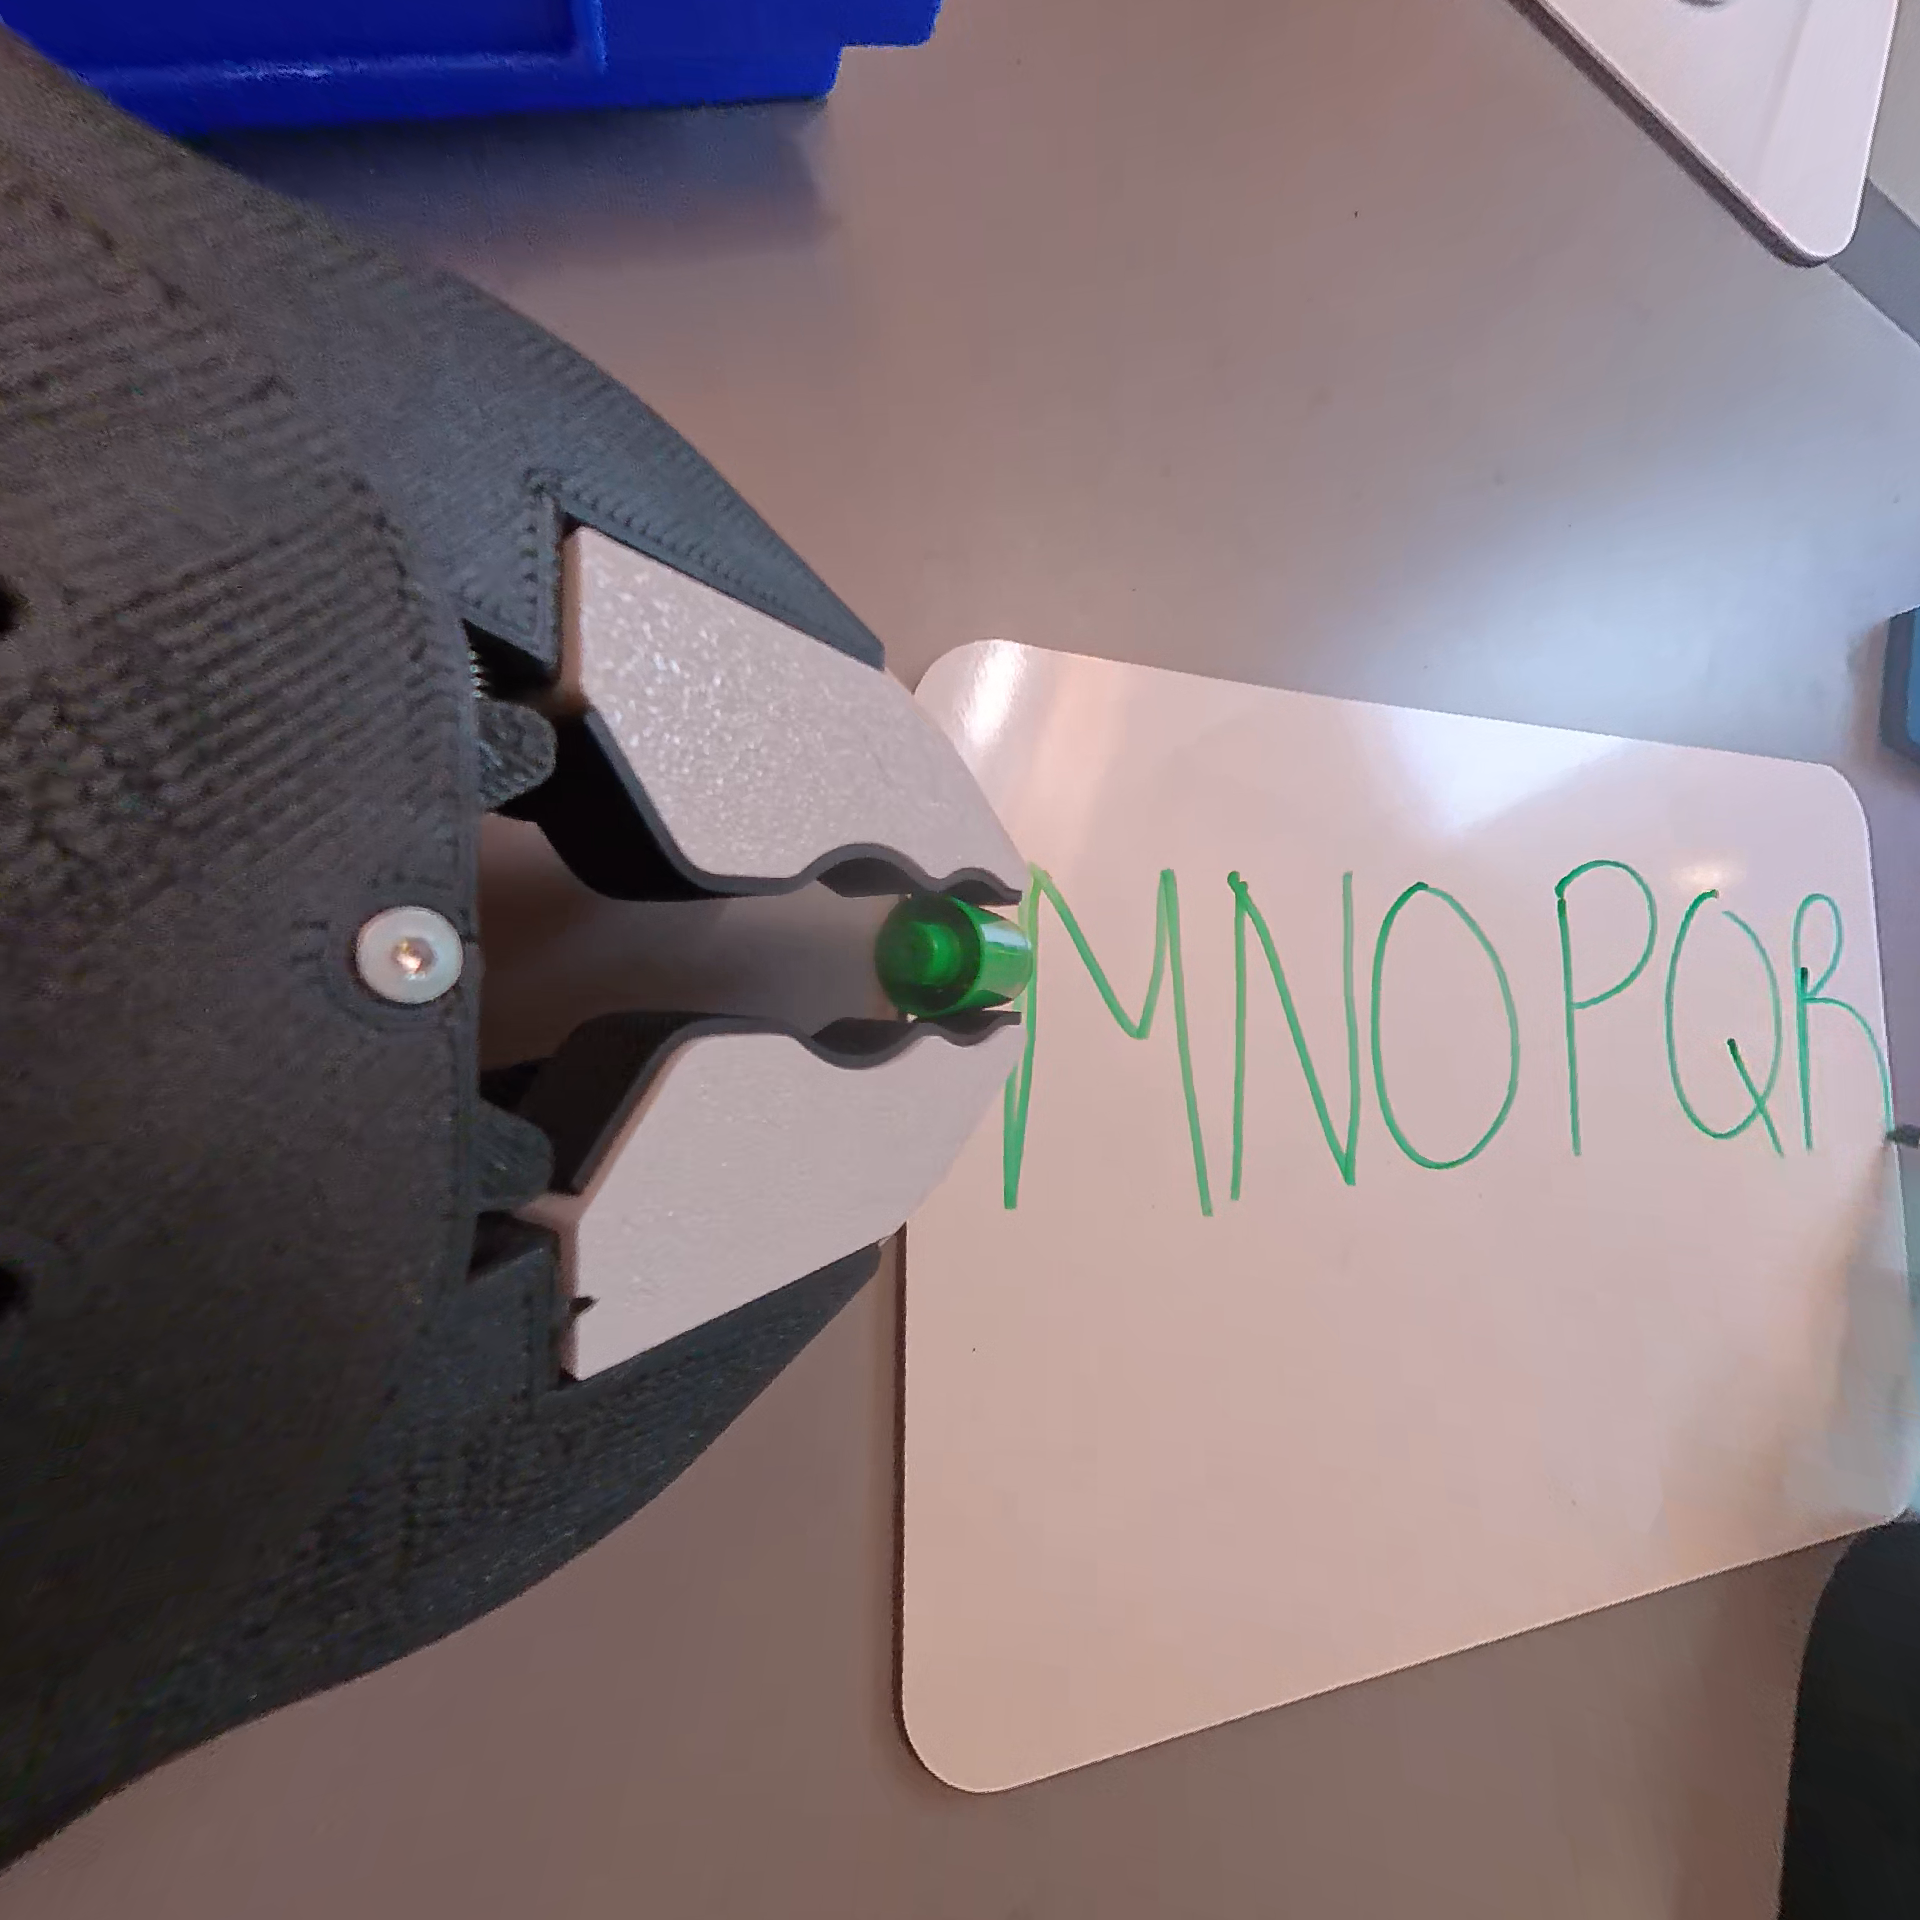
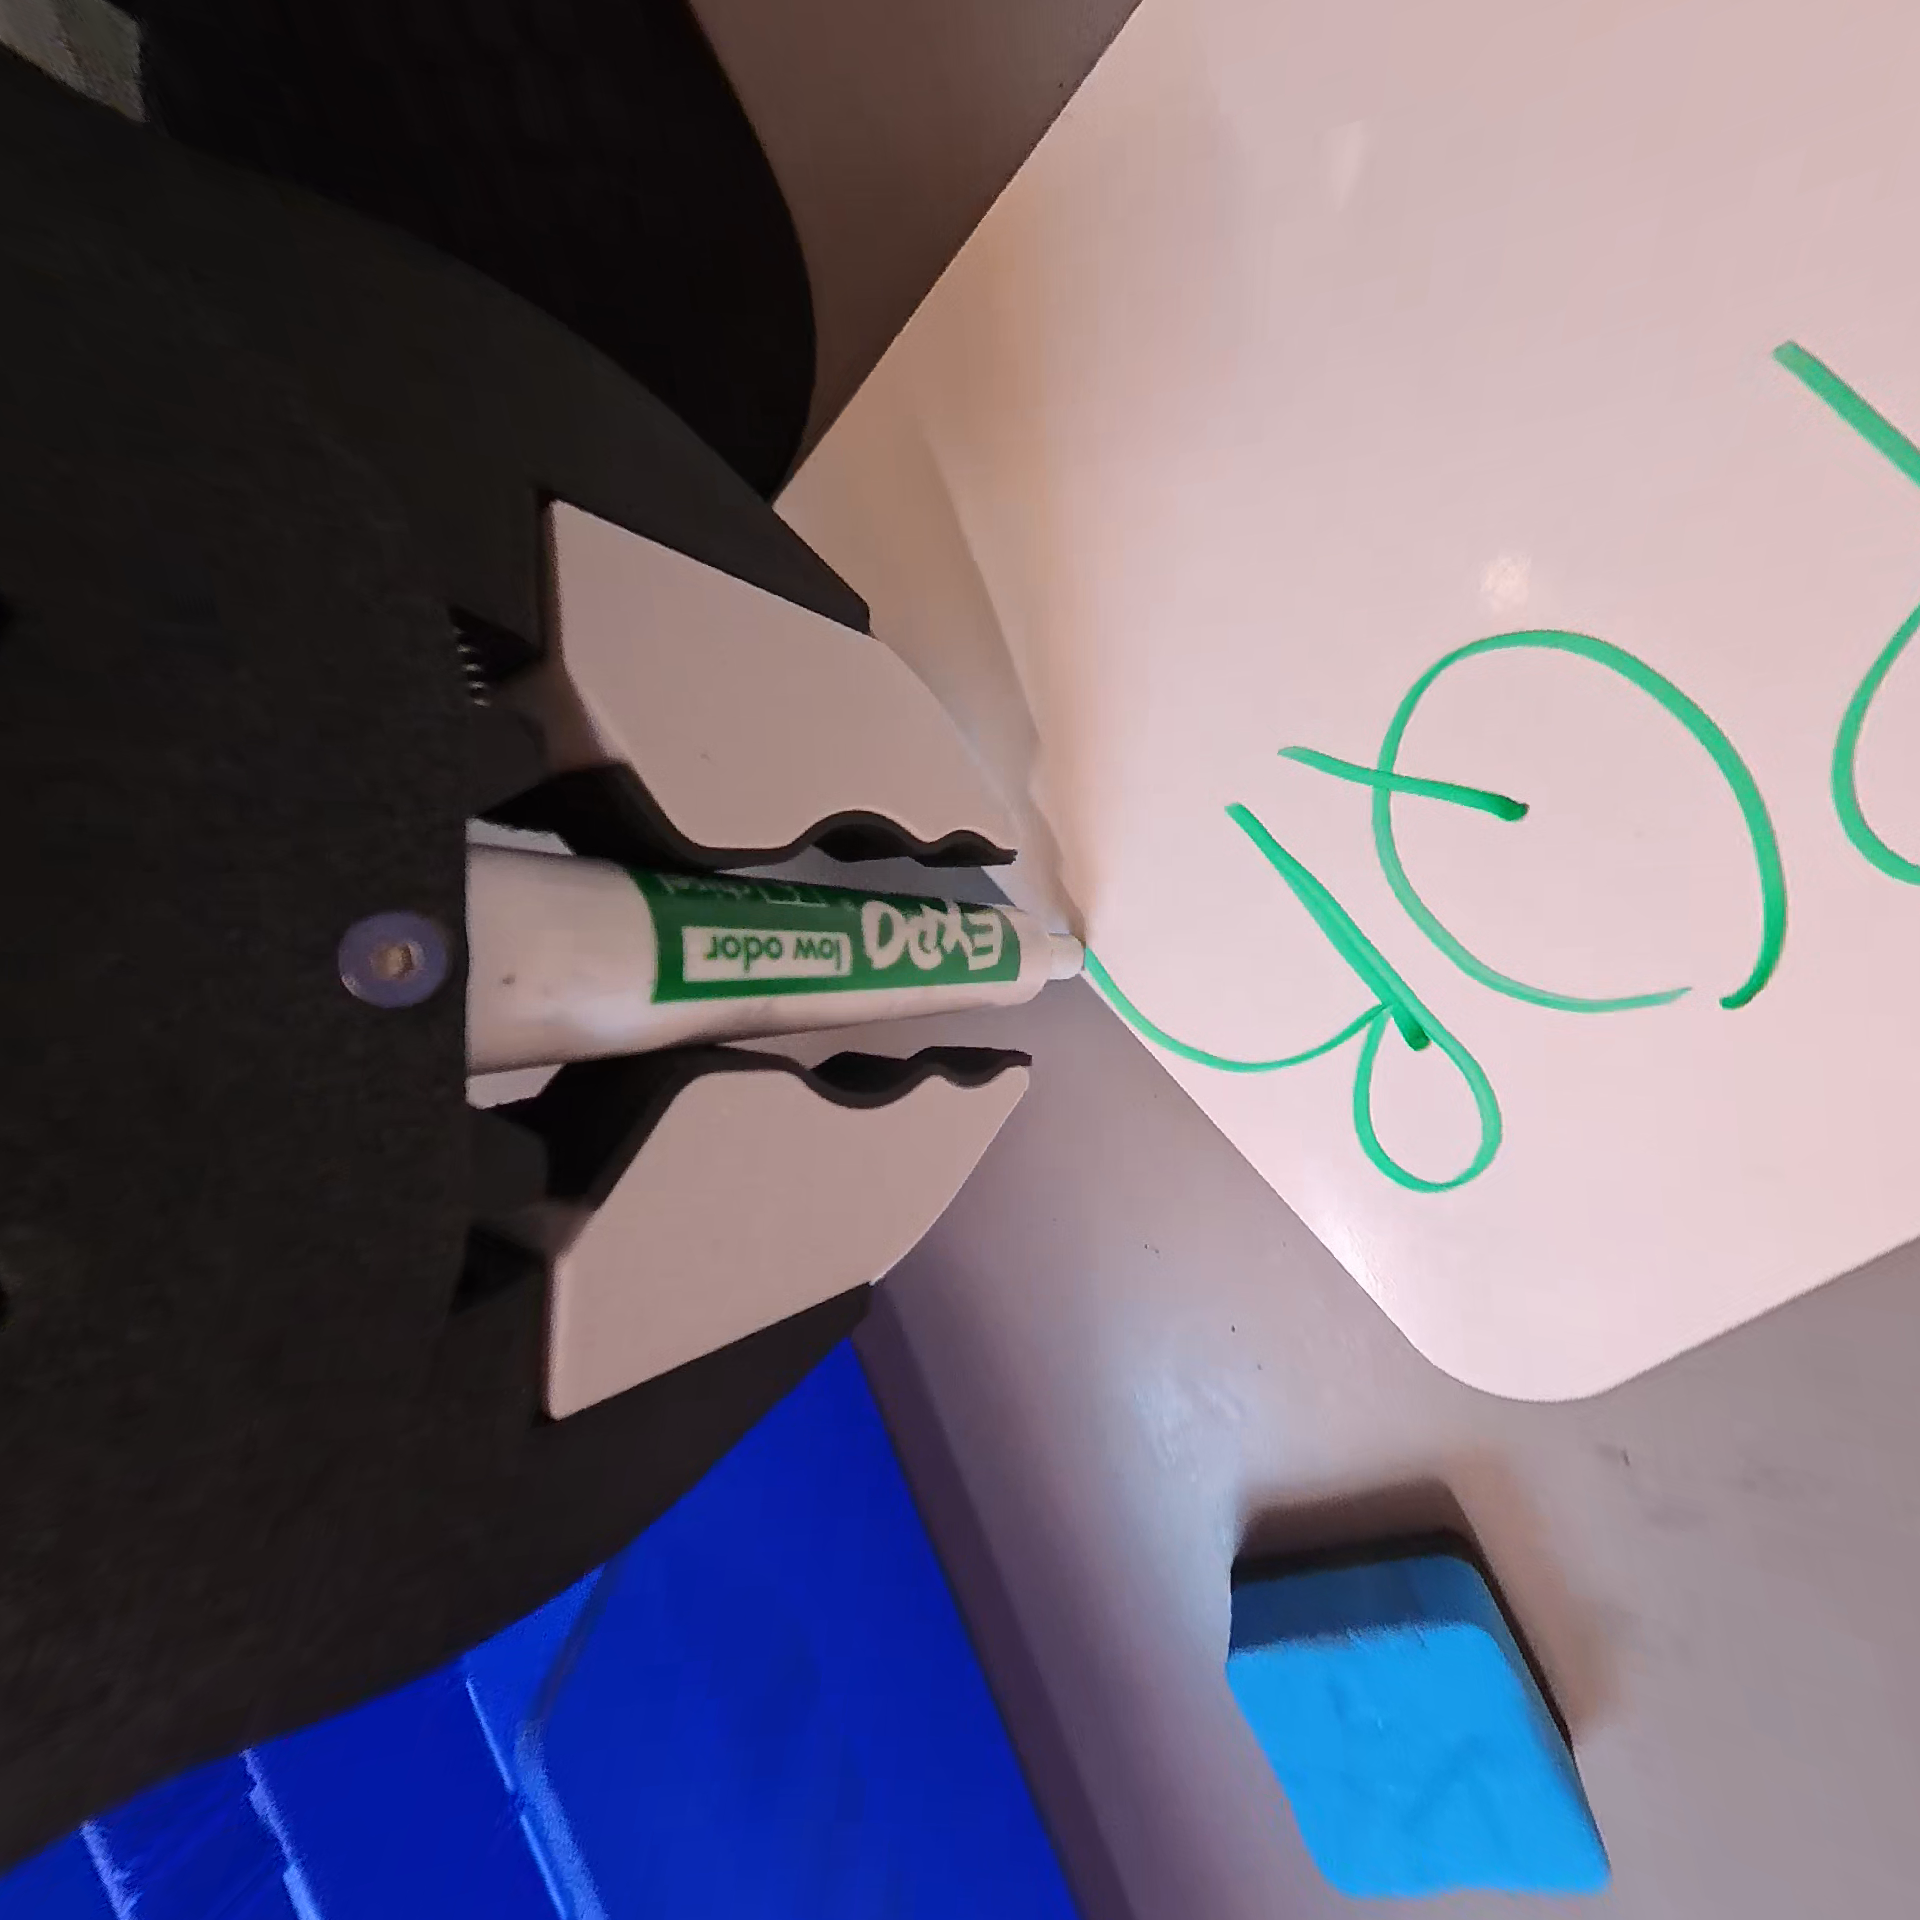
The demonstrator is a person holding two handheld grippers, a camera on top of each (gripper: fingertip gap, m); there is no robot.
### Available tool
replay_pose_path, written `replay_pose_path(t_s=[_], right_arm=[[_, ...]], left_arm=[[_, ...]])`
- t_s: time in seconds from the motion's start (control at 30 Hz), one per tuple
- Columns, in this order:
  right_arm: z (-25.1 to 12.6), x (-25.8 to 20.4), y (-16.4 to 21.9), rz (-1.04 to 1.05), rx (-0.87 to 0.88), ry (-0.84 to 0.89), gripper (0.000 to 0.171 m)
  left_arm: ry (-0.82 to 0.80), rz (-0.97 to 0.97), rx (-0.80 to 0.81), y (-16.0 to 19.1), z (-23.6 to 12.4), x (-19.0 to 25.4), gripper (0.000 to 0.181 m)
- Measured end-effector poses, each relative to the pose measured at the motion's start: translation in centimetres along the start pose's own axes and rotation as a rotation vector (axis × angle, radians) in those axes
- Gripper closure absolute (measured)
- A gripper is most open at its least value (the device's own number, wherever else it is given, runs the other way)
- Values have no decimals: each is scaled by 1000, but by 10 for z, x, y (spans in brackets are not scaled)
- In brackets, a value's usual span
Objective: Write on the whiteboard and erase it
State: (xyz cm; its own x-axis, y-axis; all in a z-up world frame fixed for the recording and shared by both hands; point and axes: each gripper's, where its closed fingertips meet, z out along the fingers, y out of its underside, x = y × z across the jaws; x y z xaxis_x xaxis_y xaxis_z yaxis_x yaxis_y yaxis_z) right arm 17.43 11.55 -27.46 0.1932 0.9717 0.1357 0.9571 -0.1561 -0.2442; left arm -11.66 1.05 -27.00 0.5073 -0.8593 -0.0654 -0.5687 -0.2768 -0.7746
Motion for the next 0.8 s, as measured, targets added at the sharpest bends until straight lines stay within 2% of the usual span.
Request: replay_pose_path(t_s=[0.17,0.27,0.33,0.47,0.53,0.6,0.8], right_arm=[[-26,10,-25,27,157,73,137],[-45,10,-55,31,318,116,137],[-56,-5,-83,33,473,81,137],[-84,-66,-154,98,930,-207,137],[-92,-95,-182,154,1101,-371,137],[-90,-119,-203,186,1177,-489,137],[-83,-157,-237,302,1205,-786,137]], left_arm=[[-5,5,8,-2,0,0,162],[-5,-5,44,-7,-3,-1,162],[17,-11,105,-16,-7,2,162],[80,7,297,-45,-21,14,162],[84,39,384,-59,-29,20,162],[70,72,445,-68,-36,24,162],[59,174,592,-87,-55,39,162]])
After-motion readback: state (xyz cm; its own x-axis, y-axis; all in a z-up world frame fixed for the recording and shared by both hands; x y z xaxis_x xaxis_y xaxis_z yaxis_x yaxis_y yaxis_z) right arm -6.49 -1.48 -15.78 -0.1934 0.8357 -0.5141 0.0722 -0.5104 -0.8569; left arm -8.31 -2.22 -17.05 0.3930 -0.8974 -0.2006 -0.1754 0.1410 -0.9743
